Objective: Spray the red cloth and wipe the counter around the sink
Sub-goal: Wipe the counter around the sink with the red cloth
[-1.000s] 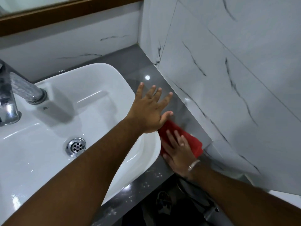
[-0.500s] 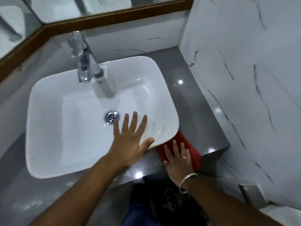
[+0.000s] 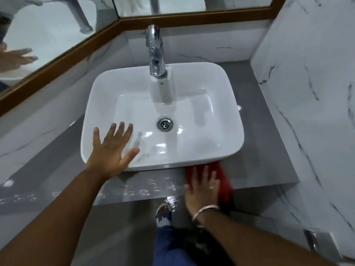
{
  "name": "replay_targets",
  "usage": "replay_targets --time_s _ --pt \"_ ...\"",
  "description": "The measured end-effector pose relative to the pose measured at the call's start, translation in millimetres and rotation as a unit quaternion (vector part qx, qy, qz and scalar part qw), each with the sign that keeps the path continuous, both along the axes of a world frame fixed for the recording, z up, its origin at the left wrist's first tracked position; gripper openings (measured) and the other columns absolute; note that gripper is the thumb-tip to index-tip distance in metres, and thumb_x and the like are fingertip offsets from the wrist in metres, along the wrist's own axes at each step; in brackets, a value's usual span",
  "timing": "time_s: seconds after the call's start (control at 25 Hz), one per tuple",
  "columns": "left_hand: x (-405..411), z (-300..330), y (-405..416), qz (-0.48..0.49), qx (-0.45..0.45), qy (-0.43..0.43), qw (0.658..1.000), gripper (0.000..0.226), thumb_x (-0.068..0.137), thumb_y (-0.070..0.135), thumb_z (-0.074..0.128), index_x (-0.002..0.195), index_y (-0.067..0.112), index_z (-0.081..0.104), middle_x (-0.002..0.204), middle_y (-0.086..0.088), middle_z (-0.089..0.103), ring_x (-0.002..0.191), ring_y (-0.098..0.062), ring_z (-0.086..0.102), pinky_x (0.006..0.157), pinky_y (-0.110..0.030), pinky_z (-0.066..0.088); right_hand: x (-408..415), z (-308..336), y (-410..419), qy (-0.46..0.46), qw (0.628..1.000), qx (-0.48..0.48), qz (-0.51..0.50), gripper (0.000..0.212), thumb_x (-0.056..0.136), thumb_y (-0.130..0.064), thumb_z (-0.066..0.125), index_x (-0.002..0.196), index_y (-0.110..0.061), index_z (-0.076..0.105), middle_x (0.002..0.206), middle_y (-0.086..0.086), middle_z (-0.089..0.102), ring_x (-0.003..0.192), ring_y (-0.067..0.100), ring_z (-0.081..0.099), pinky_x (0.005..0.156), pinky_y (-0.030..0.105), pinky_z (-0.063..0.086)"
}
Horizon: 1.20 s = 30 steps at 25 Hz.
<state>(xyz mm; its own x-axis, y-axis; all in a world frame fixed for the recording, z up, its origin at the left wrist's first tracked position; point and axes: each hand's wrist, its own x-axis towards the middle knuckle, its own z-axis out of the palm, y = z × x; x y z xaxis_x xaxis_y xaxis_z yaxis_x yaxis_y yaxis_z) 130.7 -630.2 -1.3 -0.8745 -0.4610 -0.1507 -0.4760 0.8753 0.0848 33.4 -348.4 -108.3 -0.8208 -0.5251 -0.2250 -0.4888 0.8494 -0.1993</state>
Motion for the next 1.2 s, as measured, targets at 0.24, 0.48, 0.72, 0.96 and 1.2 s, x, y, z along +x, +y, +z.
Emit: replay_targets --time_s 0.24,0.48,0.72,0.96,1.2 --pt "3.2 -3.0 -9.4 0.004 0.040 0.003 0.999 0.087 0.086 0.082 0.000 0.159 0.034 -0.001 0.168 0.001 0.003 0.154 -0.025 -0.003 0.120 -0.059 -0.013 11.0 -2.2 -16.9 0.019 0.966 -0.016 0.257 0.059 0.090 -0.046 0.038 0.147 -0.029 0.033 0.154 0.013 0.035 0.139 0.042 0.032 0.113 0.052 0.017" --pt "4.5 -2.3 -6.0 0.004 -0.013 0.008 1.000 0.085 0.090 0.079 0.004 0.159 0.031 0.014 0.166 -0.006 0.023 0.152 -0.033 0.018 0.119 -0.066 0.001 -76.4 -10.9 82.6 0.056 0.997 0.015 -0.040 0.061 0.092 -0.042 0.029 0.144 -0.014 0.039 0.151 0.026 0.034 0.134 0.051 0.034 0.103 0.063 0.034" --pt "3.4 2.1 -6.4 -0.011 0.008 0.022 1.000 0.088 0.089 0.078 0.004 0.159 0.027 0.016 0.164 -0.010 0.027 0.150 -0.036 0.024 0.117 -0.070 0.009 90.1 -2.6 -85.9 0.034 0.999 -0.038 -0.017 0.061 0.091 -0.048 0.031 0.144 -0.021 0.040 0.152 0.022 0.033 0.139 0.048 0.028 0.111 0.060 0.024" --pt "3.2 -4.2 -12.5 -0.016 0.045 0.030 0.998 0.088 0.086 0.079 -0.001 0.159 0.029 0.007 0.167 -0.009 0.019 0.152 -0.033 0.017 0.118 -0.066 0.002 93.5 -14.8 -72.8 0.046 0.976 -0.005 0.212 0.060 0.091 -0.051 0.036 0.147 -0.033 0.026 0.156 0.010 0.032 0.142 0.039 0.025 0.116 0.053 0.018" --pt "1.3 -6.5 -7.8 -0.045 0.015 0.029 0.998 0.092 0.085 0.083 0.004 0.158 0.027 0.014 0.165 -0.010 0.025 0.150 -0.035 0.024 0.117 -0.067 0.006 -48.2 4.6 49.0 -0.007 0.980 0.035 -0.193 0.080 0.082 -0.066 0.009 0.152 -0.027 0.019 0.161 0.015 0.010 0.146 0.042 0.011 0.116 0.059 0.015"
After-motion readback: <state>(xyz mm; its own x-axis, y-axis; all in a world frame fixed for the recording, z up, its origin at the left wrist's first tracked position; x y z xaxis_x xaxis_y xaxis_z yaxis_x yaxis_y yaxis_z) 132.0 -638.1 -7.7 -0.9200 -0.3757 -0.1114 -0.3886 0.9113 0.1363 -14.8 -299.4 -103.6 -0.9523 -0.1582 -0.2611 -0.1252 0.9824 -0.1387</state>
